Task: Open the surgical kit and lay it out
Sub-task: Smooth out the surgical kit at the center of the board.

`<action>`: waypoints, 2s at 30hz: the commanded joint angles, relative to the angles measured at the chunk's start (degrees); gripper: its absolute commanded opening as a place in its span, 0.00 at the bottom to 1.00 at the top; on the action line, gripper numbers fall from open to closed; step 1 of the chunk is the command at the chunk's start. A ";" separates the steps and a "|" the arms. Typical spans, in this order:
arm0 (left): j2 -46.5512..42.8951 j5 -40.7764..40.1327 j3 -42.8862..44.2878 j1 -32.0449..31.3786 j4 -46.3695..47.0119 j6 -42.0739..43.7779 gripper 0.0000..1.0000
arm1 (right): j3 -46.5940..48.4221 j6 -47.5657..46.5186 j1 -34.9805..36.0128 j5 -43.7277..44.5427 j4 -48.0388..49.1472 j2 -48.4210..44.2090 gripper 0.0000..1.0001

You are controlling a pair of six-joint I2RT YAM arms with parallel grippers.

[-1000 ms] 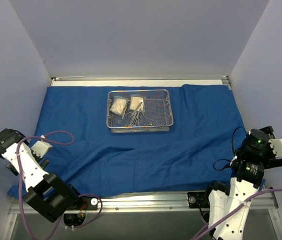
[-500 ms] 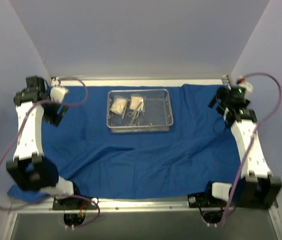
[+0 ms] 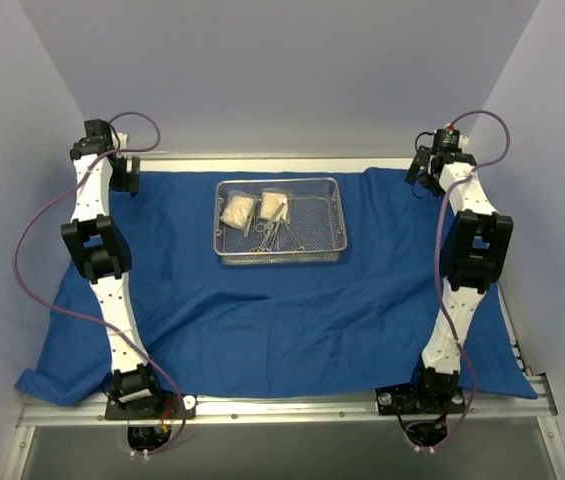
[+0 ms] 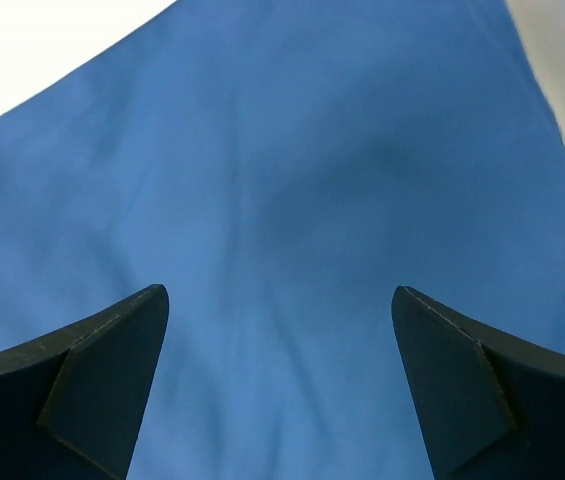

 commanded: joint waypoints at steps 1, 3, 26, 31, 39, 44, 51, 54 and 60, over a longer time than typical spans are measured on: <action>7.67 -1.32 10.68 -0.17 -6.81 -2.87 0.94 | 9.70 -1.42 -0.58 2.54 -5.54 8.08 0.89; 11.10 -1.50 11.92 -0.78 -6.65 -0.77 0.94 | 14.70 -2.48 -0.14 2.90 -7.05 14.04 0.89; 22.71 -13.27 18.43 -5.35 13.91 12.86 0.02 | 23.14 6.57 -5.06 -7.12 1.64 26.46 0.00; 21.84 -9.42 19.92 -5.35 21.82 11.38 0.08 | 33.70 9.29 -4.97 -7.47 0.68 32.79 0.00; 21.66 -2.64 23.08 -3.33 30.08 3.47 0.51 | 38.73 11.14 -5.76 -5.72 6.04 32.63 0.00; 20.96 -0.11 25.98 -2.80 27.57 2.59 0.62 | 33.48 10.71 -6.12 -4.92 9.10 27.64 0.05; 9.46 2.11 15.64 -0.26 15.51 -3.39 0.77 | 22.13 4.21 -1.29 -7.48 10.87 16.12 0.33; 8.83 -0.43 11.93 1.59 10.24 -3.75 0.90 | 14.59 2.01 1.44 -7.04 13.33 10.58 0.40; 8.83 4.91 7.99 7.04 3.98 -8.05 0.94 | 6.92 -1.25 5.83 -7.65 14.04 4.95 0.41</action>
